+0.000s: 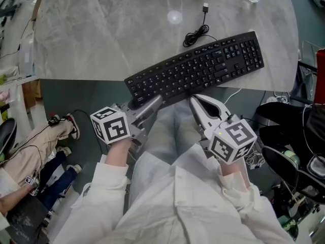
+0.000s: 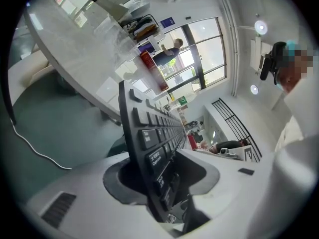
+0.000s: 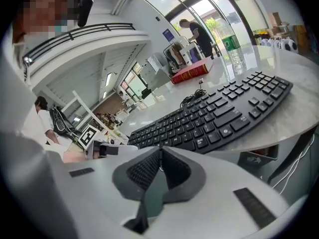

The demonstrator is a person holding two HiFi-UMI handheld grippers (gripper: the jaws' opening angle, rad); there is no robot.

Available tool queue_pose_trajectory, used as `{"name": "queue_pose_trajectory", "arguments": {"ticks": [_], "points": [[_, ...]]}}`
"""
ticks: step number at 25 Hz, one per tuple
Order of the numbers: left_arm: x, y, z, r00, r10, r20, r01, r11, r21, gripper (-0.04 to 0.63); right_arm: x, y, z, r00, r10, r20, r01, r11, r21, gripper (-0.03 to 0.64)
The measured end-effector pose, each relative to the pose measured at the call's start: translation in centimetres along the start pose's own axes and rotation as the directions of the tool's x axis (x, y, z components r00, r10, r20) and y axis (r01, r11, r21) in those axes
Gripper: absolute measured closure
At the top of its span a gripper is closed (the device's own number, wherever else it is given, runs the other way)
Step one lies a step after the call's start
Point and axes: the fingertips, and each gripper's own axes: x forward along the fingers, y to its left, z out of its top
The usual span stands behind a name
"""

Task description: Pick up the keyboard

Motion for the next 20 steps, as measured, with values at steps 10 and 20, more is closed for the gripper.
{"name": "queue_pose_trajectory", "arguments": {"ticks": [10, 20], "points": [[-0.8, -0.9, 0.5, 1.000, -0.004, -0.002, 0.004, 1.000, 0.010, 0.423, -0.6, -0.2, 0.3, 0.999, 0.037, 0.039, -0.041, 0.993, 0.112, 0.581], [-0.7, -1.4, 0.8, 1.000, 0.002, -0.002, -0.002, 1.000, 0.020, 0.430, -1.9, -3.7, -0.5, 0.998, -0.016, 0.060, 0.000, 0.965, 0.262, 0.574]]}}
